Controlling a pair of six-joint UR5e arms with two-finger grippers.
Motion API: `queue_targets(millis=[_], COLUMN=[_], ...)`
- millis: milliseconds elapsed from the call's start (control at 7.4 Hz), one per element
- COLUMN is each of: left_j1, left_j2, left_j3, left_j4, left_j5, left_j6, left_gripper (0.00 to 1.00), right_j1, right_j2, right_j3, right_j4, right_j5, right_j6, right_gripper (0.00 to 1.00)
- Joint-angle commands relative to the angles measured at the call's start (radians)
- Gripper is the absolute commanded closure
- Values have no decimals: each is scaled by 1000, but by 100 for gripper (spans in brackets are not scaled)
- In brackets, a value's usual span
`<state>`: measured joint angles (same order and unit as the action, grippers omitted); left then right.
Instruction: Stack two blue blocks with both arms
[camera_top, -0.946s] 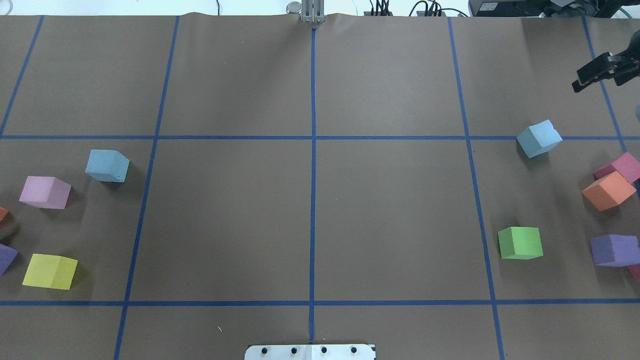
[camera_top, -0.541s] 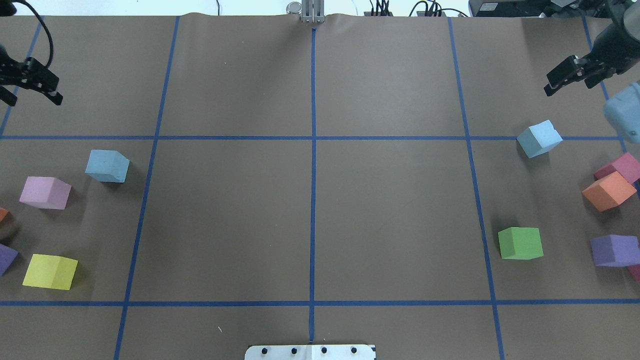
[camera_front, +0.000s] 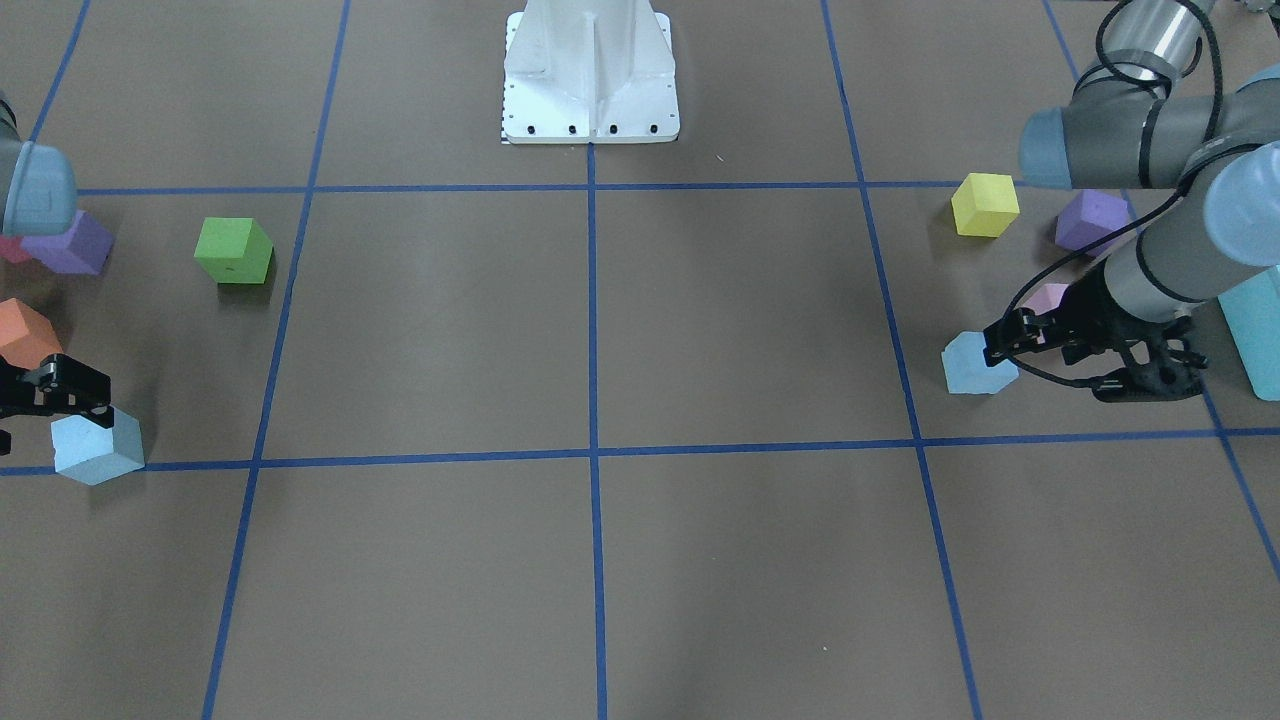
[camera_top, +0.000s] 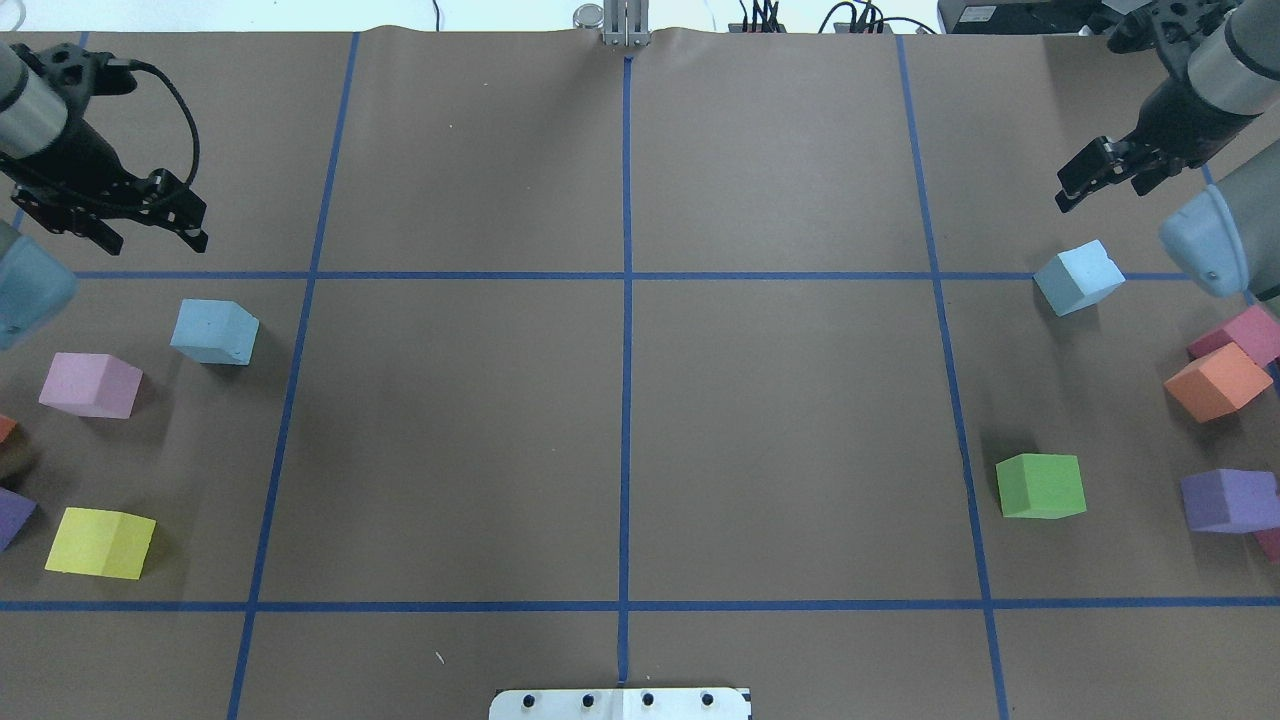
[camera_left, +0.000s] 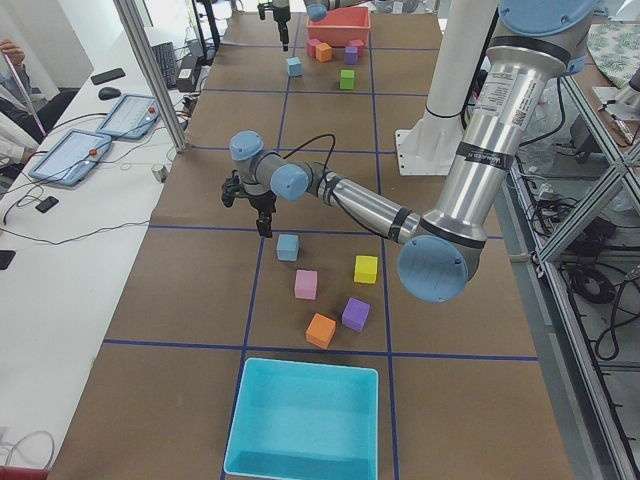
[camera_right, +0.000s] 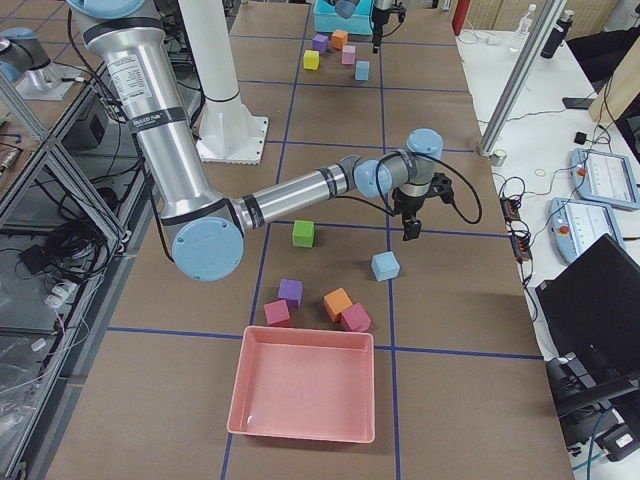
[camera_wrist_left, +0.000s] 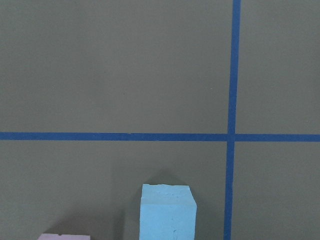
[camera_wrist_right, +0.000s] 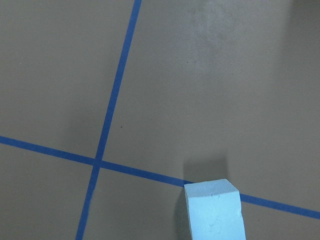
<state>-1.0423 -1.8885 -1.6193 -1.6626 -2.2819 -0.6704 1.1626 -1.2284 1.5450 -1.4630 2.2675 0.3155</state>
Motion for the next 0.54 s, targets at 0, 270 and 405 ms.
queue_targets(millis=[0, 270, 405], left_j1=[25, 28, 34], left_j2=[2, 8, 11], left_j3=[74, 70, 62], left_j4=[-110, -112, -114], left_j5=[18, 19, 19], left_j6=[-18, -18, -18], left_gripper=[1, 1, 1], right_j1=[-17, -17, -17], right_j2=[1, -5, -14], right_j3=[-45, -45, -43], right_j4=[73, 73, 73], right_j5=[-3, -20, -28], right_j6=[2, -3, -3], right_gripper=[0, 0, 0])
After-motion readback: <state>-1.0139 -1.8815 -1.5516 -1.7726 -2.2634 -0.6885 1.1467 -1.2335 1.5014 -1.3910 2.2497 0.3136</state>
